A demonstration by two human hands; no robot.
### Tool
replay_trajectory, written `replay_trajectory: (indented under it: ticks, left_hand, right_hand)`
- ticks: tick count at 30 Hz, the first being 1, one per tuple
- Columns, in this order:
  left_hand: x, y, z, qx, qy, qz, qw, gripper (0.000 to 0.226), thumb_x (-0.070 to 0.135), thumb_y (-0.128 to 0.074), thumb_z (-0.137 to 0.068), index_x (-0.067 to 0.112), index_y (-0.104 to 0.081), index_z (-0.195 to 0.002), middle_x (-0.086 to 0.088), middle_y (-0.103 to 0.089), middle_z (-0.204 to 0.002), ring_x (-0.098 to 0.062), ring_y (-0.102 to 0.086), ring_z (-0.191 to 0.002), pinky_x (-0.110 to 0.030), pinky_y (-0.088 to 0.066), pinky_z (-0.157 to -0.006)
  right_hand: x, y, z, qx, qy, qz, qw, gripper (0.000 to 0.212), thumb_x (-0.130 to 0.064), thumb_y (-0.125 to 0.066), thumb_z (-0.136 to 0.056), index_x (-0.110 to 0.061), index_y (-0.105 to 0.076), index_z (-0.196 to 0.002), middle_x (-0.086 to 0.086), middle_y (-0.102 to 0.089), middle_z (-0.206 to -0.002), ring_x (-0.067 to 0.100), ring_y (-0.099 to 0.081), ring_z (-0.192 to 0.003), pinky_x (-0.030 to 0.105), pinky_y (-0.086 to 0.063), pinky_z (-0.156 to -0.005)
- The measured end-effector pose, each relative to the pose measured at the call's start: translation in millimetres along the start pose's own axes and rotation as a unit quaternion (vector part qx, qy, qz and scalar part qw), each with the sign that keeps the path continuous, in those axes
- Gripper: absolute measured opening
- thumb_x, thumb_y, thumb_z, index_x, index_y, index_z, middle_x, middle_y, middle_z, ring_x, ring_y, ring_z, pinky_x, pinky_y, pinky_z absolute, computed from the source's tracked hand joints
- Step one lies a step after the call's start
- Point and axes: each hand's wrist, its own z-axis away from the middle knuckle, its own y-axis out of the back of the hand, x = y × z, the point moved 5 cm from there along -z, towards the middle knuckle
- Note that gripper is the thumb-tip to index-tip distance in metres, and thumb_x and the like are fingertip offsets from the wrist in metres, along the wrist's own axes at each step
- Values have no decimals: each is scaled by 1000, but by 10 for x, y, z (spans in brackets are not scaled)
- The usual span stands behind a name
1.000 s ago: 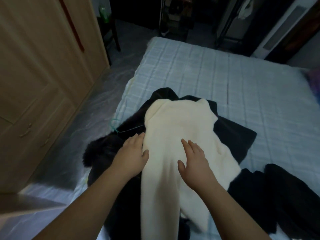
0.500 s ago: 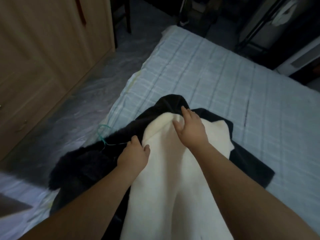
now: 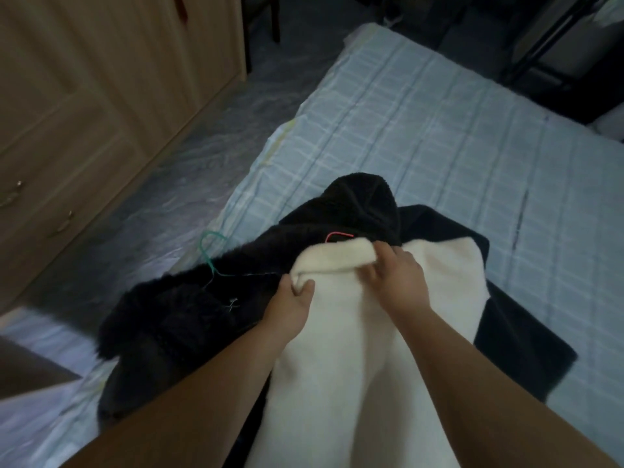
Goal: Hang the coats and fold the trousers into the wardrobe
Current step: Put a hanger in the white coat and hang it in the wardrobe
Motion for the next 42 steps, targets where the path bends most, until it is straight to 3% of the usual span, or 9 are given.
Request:
replay_trajectory:
  ticks: [3, 6, 11, 18, 23, 26, 32, 37, 42]
  left_hand:
    - [-62, -39, 149, -6, -36, -14, 999, 60, 39, -53, -100, 15, -31, -150, -9, -50, -146, -27, -48, -132, -35, -38, -108]
    - [-14, -33, 403, 6, -97, -22, 995, 57, 36, -52, -101, 21, -31, -151, -2, -51, -144, -24, -48, -131, -29, -38, -102]
    - [385, 179, 940, 29, -236, -23, 971, 24, 37, -64, -88, 34, -53, -110, 12, -67, -93, -9, -63, -91, -30, -48, -77]
    - [42, 163, 1439, -26, -248, -117, 961, 52, 38, -65, -90, 34, -47, -139, 4, -61, -128, -15, -58, -119, -32, -46, -99]
    - [-365, 18, 1447, -1, -205, -160, 966, 62, 17, -65, -88, 26, -42, -145, -10, -46, -127, -32, -49, -118, -40, -43, -101]
    - [-455, -25, 1386, -21, -206, -191, 960, 67, 11, -60, -84, 33, -39, -144, -12, -46, -134, -36, -50, -119, -43, -45, -99]
    - [-512, -83, 1299, -16, -226, -221, 948, 65, 17, -60, -90, 38, -33, -146, -5, -45, -139, -37, -57, -113, -48, -48, -94]
    - [-581, -106, 1274, -14, -258, -198, 945, 64, 14, -62, -88, 30, -40, -147, -1, -44, -144, -34, -56, -120, -46, -47, -98]
    - [-616, -66, 1246, -12, -258, -175, 950, 61, 7, -59, -90, 25, -45, -146, 1, -44, -149, -25, -53, -127, -39, -44, -105]
  right_hand:
    - [27, 28, 233, -23, 7, 27, 999, 34, -27, -66, -81, -28, -53, -112, 2, -59, -103, 32, -56, -93, 38, -36, -73]
    - [22, 105, 483, -35, -13, 4, 999, 25, -26, -58, -85, -30, -49, -107, -3, -55, -102, 27, -54, -93, 39, -37, -74]
    - [-48, 472, 873, 46, -27, -117, 992, 28, -19, -59, -83, -22, -55, -110, -4, -57, -99, 25, -56, -89, 41, -44, -78]
    - [-183, 738, 1484, 28, -13, -142, 989, 21, -14, -53, -85, -17, -57, -105, -2, -59, -94, 20, -55, -86, 45, -50, -76]
    - [-251, 637, 1695, -47, 0, -82, 996, 46, -2, -52, -86, -19, -54, -129, 2, -59, -120, 27, -54, -114, 38, -46, -94]
    - [-305, 531, 1728, -136, -29, -39, 990, 71, 6, -48, -83, -16, -40, -150, 6, -43, -151, 24, -33, -143, 35, -31, -116]
    - [-525, 580, 1478, 19, 17, -123, 992, 48, -2, -55, -89, -16, -63, -134, 3, -60, -138, 19, -49, -132, 19, -29, -108]
    - [-776, 252, 1106, -98, 37, -45, 994, 50, -26, -64, -93, -16, -55, -141, 7, -67, -123, 27, -56, -120, 36, -44, -98]
    - [-885, 100, 947, -167, 24, 67, 983, 45, -41, -60, -90, -39, -51, -134, -5, -63, -121, 24, -40, -126, 43, -30, -91]
